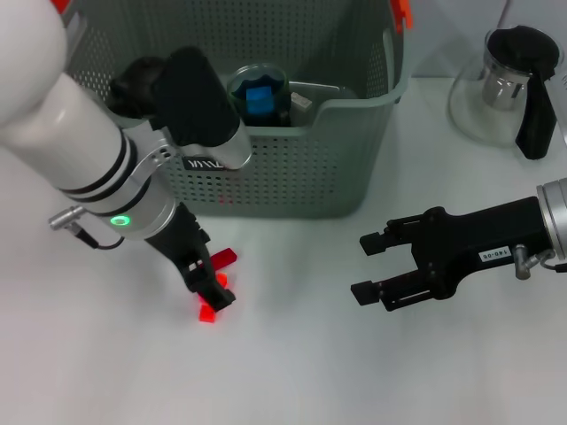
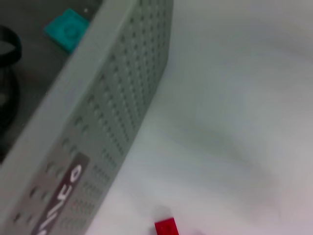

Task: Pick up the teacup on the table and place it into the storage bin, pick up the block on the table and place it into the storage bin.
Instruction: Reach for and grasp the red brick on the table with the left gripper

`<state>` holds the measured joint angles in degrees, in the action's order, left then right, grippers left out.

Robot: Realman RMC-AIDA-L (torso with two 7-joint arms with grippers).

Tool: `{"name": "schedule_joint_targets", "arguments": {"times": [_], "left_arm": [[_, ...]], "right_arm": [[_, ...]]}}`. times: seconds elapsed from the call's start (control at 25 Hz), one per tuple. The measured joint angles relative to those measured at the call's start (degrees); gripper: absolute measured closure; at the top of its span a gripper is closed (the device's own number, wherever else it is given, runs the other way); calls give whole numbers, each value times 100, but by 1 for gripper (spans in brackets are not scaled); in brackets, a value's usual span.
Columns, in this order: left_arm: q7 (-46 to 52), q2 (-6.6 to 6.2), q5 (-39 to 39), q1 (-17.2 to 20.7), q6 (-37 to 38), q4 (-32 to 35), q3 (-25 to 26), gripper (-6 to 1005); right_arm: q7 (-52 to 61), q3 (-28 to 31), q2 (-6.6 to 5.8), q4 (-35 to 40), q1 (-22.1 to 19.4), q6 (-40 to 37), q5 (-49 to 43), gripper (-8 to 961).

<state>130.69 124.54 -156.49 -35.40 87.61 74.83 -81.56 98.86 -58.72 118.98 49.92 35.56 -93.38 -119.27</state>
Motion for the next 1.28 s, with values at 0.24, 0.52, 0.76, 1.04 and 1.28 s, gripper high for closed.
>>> {"name": "schedule_joint_targets", "arguments": {"times": [0.24,0.52,0.76,1.04,1.28], "left_arm": [[277,0,22,-168,-64,-76,-68,36],[414,-7,-13,-325,-186,-292,-166,36],[631,1,25,-402,-364,-447,-269,35],[1094,0,25,-542,-520,-656,-308,35],[1300,-12,33,-696,-600,-962,-255,36]], "right_arm": [[12,-30,-58,0,50,-118,-27,115],[156,0,-343,1,63,-474,-72,115],[323,33,-494,29,58,-574,-116,116],[333,77,-525,49,70,-590,-122,116],[335,81,-538,53,69,-594,-123,115]]}}
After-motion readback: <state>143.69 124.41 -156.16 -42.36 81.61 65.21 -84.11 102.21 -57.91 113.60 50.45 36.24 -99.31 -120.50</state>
